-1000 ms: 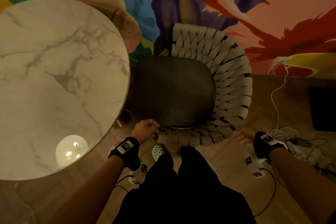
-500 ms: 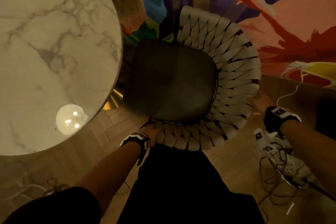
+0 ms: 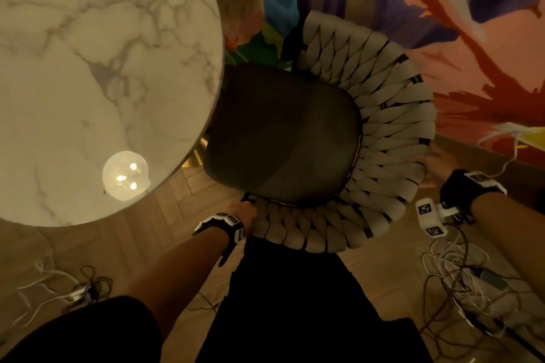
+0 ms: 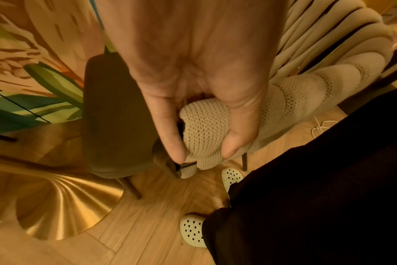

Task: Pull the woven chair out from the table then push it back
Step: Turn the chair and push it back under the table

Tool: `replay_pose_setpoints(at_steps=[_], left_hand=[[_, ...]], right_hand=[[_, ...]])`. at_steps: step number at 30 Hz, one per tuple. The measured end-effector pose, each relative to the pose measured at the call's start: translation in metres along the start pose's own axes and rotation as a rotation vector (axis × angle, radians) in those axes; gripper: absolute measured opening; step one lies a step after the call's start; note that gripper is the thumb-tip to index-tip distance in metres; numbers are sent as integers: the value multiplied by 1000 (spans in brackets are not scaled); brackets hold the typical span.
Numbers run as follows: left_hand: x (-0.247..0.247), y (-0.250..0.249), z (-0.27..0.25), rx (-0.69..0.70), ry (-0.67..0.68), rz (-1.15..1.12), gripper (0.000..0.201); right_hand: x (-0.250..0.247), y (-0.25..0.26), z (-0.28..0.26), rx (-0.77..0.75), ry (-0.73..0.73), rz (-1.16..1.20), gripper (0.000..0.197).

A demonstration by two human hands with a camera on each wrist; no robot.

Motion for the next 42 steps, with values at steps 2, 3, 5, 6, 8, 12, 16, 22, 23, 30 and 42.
replay_pose_setpoints(at_steps=[2, 3, 5, 6, 8, 12, 16, 22, 23, 30, 42], left_hand=[[-1, 9, -3, -10, -8, -54, 43], [-1, 14, -4, -15, -16, -89, 42], [-2, 24, -7, -32, -35, -127, 40], [-3, 28, -9, -35, -43, -124, 40], [-3, 35, -12, -30, -58, -145, 44], [-2, 43, -16, -39, -79, -191, 49], [0, 47, -22, -50, -124, -297, 50], [26, 86, -45, -123, -410, -1265, 40], [37, 93, -47, -173, -454, -1416, 39], [77, 71, -28, -197, -258, -2337, 57], [69, 69, 4, -24, 33, -2113, 36]], right_hand=[[3, 8, 10, -20, 20, -28, 61], [4, 9, 18, -20, 25, -48, 60], [9, 11, 30, -28, 47, -101, 64], [9, 12, 36, -28, 45, -121, 68], [19, 17, 36, -30, 66, -117, 73], [44, 33, 9, -60, 77, -105, 71], [52, 39, 0, -142, 89, -126, 70], [51, 19, -5, -210, 39, -68, 65], [54, 7, -3, -170, 36, -53, 61], [108, -94, -30, 114, 128, 126, 44], [121, -157, -24, 148, -115, 271, 61]])
Point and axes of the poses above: each hand's wrist, its own z-axis towards the middle knuckle, its own x-axis out of the palm, y = z × x, the point moved 10 cm from there along z, towards the middle knuckle, and after that the axes turned 10 degrees about y, right-handed, at the moved point
